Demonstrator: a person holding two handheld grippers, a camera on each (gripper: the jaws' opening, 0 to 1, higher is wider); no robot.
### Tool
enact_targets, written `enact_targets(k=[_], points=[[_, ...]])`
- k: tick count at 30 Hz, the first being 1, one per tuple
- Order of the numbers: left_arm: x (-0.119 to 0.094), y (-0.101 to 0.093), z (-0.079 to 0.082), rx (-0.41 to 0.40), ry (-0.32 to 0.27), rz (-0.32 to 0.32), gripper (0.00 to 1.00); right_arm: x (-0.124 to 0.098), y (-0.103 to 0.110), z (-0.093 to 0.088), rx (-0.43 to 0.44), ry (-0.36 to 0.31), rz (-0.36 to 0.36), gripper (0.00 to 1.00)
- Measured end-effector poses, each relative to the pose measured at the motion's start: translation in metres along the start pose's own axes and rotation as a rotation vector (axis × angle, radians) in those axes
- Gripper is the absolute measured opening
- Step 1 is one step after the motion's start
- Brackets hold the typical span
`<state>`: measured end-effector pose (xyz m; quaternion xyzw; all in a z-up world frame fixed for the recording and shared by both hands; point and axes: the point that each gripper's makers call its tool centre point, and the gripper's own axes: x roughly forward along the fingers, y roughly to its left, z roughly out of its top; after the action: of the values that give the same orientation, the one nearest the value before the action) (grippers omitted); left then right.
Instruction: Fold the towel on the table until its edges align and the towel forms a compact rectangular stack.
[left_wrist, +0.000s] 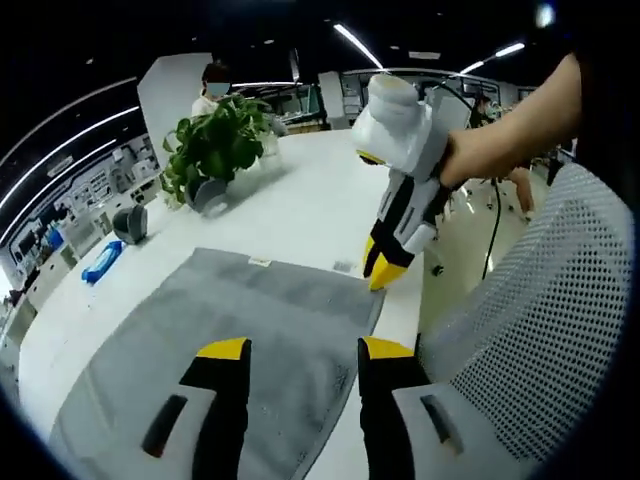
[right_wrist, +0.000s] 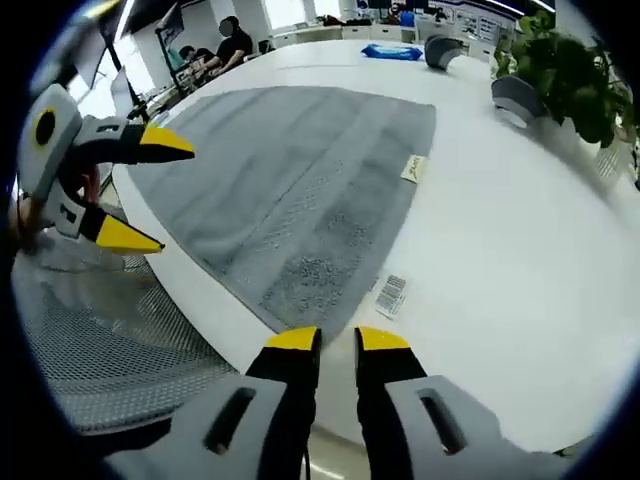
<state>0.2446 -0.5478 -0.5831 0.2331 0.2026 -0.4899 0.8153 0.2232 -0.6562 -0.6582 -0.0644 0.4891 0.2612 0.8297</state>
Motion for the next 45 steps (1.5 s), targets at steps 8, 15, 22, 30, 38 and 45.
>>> enact_targets(k=[8,15,22,30,38,45], points=[[0.003,-0.008,-0.003,0.043,0.014,-0.019,0.42,0.008,0.013,0.008,0.028,-0.038,0.071,0.00],[0.004,-0.016,0.007,0.169,-0.006,-0.022,0.34,-0.024,0.053,0.066,0.081,-0.242,0.237,0.00],[-0.001,-0.005,0.021,0.238,-0.054,0.044,0.24,-0.031,0.078,0.108,0.141,-0.301,0.339,0.00],[-0.014,0.019,0.030,0.282,-0.086,0.152,0.16,-0.035,0.098,0.131,0.255,-0.355,0.463,0.00],[-0.017,0.026,0.026,0.268,-0.074,0.161,0.03,-0.035,0.094,0.140,0.377,-0.369,0.544,0.02],[-0.020,0.032,0.026,0.196,-0.089,0.165,0.02,-0.023,0.027,0.152,0.273,-0.334,0.363,0.07]])
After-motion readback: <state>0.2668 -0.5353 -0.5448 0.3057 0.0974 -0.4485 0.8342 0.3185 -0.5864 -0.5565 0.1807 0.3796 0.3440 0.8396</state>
